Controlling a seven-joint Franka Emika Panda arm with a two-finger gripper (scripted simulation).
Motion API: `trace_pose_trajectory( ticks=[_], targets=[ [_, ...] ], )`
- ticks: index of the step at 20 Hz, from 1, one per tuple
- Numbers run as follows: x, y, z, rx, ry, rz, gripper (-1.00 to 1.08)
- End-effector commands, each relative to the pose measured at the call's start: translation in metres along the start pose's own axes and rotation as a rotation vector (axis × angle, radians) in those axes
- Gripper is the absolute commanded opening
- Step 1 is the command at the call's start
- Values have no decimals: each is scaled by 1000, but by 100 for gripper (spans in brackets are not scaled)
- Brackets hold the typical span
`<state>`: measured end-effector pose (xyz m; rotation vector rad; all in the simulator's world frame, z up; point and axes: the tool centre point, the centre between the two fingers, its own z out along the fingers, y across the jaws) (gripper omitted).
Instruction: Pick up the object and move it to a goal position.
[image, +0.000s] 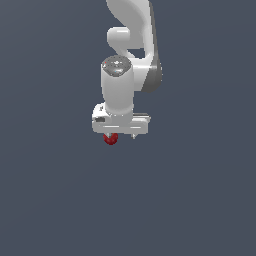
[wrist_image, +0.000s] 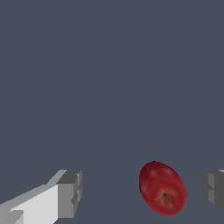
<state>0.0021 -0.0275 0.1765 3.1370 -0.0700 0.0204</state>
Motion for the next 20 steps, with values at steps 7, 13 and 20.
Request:
trace_pose_trajectory(
  ticks=[7,13,20],
  targets=[
    [3,9,-9,-8,22,-19,100],
    [5,11,-13,-11,30,-31,100],
    [-6,19,2,-7,23,30,100]
  ],
)
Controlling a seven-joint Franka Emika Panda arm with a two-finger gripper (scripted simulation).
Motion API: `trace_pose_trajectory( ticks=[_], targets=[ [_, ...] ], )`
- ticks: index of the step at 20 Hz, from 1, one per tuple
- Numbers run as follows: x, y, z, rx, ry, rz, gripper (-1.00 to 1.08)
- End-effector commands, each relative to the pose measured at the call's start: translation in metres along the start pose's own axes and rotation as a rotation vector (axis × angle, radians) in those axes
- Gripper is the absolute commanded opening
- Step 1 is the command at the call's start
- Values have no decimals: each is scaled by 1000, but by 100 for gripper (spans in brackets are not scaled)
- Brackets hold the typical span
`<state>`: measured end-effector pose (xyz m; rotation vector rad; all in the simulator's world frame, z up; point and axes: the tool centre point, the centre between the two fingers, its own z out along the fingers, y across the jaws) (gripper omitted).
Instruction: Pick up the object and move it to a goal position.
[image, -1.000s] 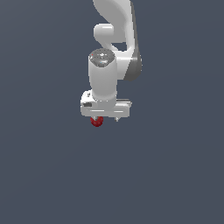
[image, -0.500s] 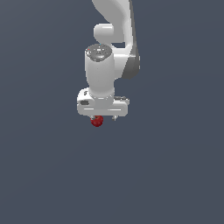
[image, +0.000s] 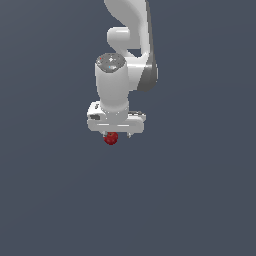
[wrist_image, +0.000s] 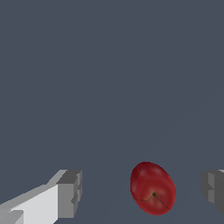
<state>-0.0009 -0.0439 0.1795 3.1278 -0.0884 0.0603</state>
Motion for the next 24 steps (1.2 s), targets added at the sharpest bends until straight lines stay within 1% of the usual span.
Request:
trace_pose_trajectory(
  ticks=[1,4,10,14,19,24],
  targets=[
    [-7,5,8,2,-4,34,100],
    [-19,13,22,4,-11,94,100],
    [-52,34,55,6,-27,250,100],
    [-70,44,69,5,-35,329,100],
    [-83,50,79,3,-40,383,100],
    [-84,51,80,3,-41,387,100]
  ],
)
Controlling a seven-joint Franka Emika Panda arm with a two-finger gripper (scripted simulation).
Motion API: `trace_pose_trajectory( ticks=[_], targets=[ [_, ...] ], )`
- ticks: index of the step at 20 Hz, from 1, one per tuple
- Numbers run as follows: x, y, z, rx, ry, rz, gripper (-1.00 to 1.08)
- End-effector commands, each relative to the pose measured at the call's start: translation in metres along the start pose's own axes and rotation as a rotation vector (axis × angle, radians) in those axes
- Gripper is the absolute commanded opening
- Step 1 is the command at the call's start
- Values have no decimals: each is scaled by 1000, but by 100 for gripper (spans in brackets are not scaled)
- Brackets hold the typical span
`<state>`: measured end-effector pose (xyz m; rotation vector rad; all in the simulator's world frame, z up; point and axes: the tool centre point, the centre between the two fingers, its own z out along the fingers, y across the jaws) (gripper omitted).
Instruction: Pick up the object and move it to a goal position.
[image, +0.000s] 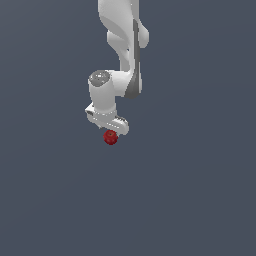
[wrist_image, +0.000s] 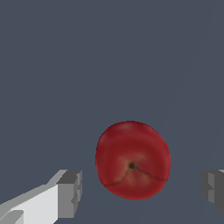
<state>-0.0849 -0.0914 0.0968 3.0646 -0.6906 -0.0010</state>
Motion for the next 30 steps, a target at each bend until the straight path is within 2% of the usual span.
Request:
trace_pose_trajectory(
  ticks=[1,12,17,18,30],
  targets=[
    [0,0,1,0,0,0,100],
    [-2,1,44,0,1,5,100],
    [-1,1,51,0,1,6,100],
    [-1,1,51,0,1,6,-100],
    [-2,0,48,1,1,5,-100]
  ],
)
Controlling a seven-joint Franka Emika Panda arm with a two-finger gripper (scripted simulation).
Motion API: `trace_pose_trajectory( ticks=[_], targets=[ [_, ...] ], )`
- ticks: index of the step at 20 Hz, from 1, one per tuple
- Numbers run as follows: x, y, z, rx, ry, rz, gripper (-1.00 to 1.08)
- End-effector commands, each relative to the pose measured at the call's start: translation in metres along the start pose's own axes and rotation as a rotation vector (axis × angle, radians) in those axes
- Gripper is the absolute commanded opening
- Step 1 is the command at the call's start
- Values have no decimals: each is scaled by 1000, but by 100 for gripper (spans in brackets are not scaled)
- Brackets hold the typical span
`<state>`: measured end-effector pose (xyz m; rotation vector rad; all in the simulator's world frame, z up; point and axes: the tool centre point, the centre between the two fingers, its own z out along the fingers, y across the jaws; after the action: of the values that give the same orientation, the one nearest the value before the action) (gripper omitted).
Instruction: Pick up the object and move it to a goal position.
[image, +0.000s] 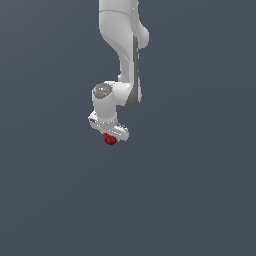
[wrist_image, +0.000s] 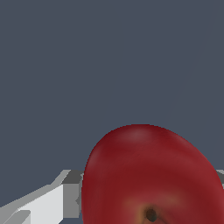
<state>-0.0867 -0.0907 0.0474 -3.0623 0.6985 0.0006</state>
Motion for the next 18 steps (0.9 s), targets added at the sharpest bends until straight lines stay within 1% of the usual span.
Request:
trace_pose_trajectory(
  ticks=[1,5,9,13,18],
  targets=[
    [0,-1,-2,0,1,0,-100],
    [-1,-7,-13,0,1,0,-100],
    [-3,-17,-34,0,1,0,-100],
    [-6,-31,-63,0,1,0,-100],
    [-10,-54,-111,-2,1,1,-100]
  ],
)
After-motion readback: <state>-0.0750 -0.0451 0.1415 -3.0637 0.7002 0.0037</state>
